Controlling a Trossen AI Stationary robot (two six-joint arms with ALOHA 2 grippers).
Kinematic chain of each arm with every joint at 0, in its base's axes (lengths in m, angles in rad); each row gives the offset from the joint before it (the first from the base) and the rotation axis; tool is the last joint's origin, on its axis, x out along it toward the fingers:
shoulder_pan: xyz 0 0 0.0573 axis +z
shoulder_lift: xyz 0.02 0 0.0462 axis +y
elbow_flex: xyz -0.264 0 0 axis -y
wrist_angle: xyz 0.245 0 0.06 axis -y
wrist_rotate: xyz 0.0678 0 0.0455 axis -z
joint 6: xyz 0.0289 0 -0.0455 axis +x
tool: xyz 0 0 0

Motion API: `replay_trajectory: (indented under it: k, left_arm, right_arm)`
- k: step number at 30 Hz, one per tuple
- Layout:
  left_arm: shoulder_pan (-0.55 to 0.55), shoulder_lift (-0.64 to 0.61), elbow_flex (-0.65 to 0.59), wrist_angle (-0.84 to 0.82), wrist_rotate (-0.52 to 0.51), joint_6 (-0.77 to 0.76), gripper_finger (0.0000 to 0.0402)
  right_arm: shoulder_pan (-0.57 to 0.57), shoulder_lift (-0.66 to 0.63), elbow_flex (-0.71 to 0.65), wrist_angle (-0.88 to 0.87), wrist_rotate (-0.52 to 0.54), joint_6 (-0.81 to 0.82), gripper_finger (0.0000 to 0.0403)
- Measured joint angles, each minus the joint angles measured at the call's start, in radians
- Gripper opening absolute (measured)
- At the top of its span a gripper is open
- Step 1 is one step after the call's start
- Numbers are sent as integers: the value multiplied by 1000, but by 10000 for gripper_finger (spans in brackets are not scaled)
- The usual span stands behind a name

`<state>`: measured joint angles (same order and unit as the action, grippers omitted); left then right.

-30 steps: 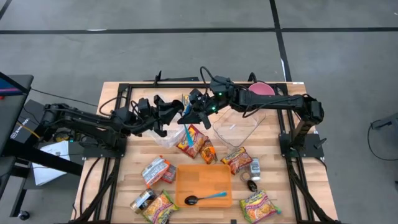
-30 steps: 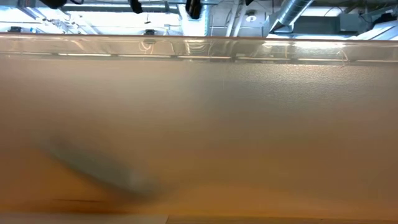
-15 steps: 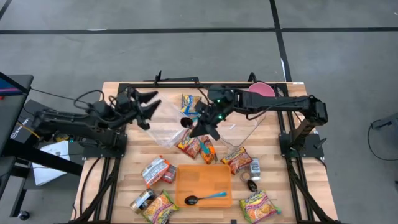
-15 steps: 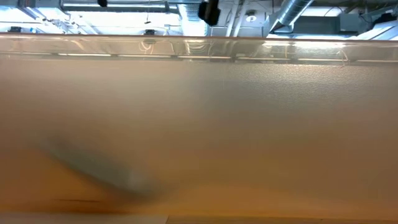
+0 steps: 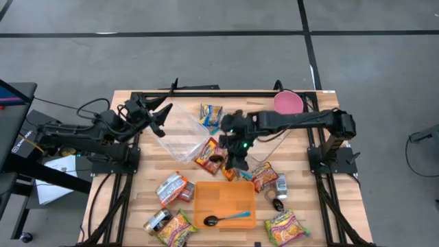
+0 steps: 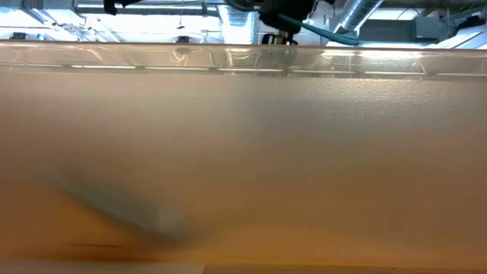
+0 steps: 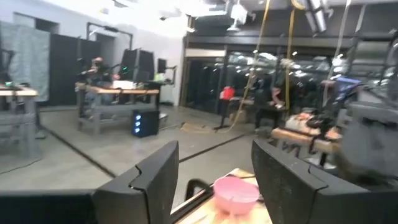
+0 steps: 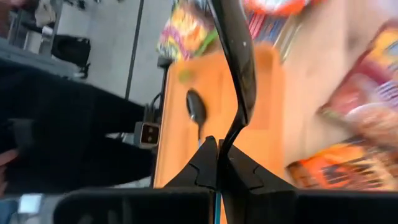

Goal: Pick & Place Food Item
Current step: Put the black spoon into the orange bin

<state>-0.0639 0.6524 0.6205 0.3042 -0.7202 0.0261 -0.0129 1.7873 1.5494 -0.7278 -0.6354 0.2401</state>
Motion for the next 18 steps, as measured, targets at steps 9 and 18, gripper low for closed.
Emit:
replay_trajectory:
  k: [9,18]
  left_arm:
    - [29,4,0,-44,-90,33,195]
    - [98,3,0,-44,-92,80,195]
  right_arm:
    - [82,123,0,88,-45,106,0]
    - [198,245,0,114,-39,137,0]
